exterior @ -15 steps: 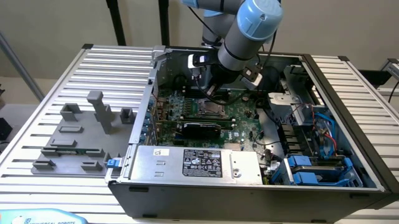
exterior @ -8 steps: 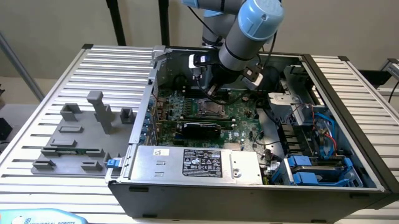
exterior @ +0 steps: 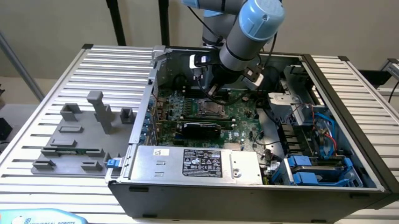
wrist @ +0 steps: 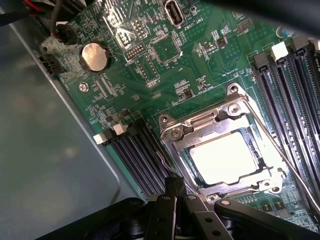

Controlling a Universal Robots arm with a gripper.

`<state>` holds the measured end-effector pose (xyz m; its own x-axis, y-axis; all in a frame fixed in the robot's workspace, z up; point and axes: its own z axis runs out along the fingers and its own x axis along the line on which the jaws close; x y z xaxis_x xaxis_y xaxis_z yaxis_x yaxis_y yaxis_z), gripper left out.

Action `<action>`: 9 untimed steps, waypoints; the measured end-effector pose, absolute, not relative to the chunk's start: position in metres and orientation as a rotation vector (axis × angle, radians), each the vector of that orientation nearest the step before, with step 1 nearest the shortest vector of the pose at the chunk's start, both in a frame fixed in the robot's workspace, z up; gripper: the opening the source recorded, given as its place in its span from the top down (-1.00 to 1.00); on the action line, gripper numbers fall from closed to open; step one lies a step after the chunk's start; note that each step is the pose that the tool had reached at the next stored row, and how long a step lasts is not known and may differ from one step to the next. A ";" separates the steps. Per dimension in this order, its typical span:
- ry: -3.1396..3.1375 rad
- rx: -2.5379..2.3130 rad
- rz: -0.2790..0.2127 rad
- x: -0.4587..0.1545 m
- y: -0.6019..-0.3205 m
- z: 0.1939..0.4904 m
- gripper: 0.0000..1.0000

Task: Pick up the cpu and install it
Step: 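Install the first cpu locking lever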

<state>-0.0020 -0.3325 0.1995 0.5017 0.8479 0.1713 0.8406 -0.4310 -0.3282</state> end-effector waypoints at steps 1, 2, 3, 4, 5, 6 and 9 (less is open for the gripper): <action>-1.404 -2.379 0.027 -0.002 -0.332 0.199 0.79; -1.404 -2.379 0.027 -0.002 -0.333 0.199 0.79; -1.404 -2.379 0.027 -0.001 -0.333 0.199 0.79; -1.404 -2.379 0.027 -0.001 -0.333 0.199 0.79; -1.404 -2.379 0.027 -0.001 -0.332 0.198 0.79; -1.404 -2.379 0.027 -0.001 -0.333 0.198 0.79; -1.404 -2.379 0.027 -0.001 -0.332 0.197 0.79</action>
